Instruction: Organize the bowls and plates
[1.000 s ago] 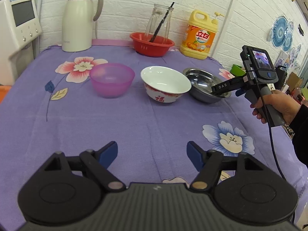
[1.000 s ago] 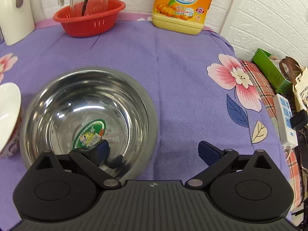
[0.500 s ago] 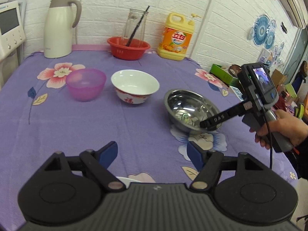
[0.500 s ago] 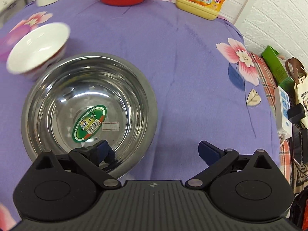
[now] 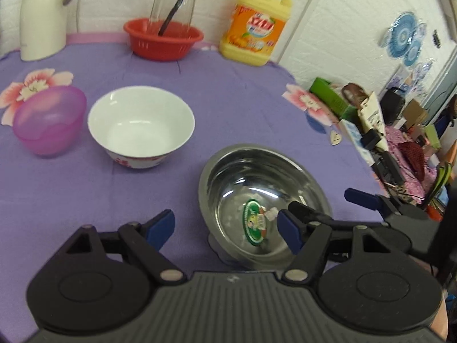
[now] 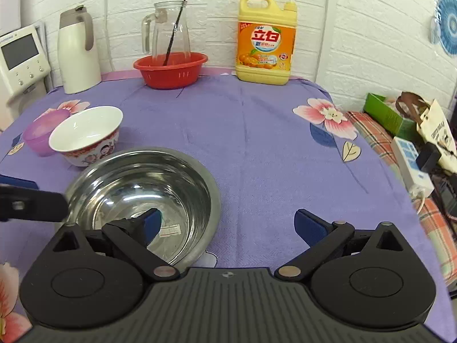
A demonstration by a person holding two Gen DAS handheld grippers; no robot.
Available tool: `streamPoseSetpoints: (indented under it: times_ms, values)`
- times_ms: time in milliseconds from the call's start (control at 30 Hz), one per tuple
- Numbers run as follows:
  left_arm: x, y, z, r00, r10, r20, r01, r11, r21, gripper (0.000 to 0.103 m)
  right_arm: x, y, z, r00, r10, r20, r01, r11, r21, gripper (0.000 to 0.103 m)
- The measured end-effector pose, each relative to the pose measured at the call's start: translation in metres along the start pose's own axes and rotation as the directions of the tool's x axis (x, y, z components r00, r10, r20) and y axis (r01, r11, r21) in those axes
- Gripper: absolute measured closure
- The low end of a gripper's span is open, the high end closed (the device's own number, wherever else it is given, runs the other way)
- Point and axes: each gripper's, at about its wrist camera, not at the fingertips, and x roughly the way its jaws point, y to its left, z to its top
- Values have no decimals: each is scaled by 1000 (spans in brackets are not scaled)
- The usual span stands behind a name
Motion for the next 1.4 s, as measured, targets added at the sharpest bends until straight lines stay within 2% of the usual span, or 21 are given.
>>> streamPoseSetpoints:
  times_ms: [67,267,433,633,733,833,1133,1400]
  values:
    - [13,6,1,1000,17,-17,-18,999,-30,32,11,-2,-4,1000,2,-1,-2,1000,24,0]
    - [31,10,0,999,37,-31,-38,998,-41,32,25,2,-14,1000,17,-7,-17,1000,18,0]
    - [36,6,2,997,70,-17,-70,997,-9,32,27,1,-18,999,42,0,-42,999,33,0]
    - [38,2,2,998,68,-8,-68,998,-1,32,24,1,-18,999,38,-13,-37,998,48,0]
    - [37,-2,3,998,59,5,-59,998,6,33,15,1,-18,995,96,33,-98,993,68,0]
    - [38,-4,4,998,60,20,-60,998,15,35,13,5,-17,996,84,42,-86,995,44,0]
    - [45,-8,1,997,74,9,-74,997,31,36,19,4,-20,992,122,14,-123,991,60,0]
    - [45,-13,-2,996,93,15,-94,994,51,37,23,7,-20,996,91,4,-91,996,24,0]
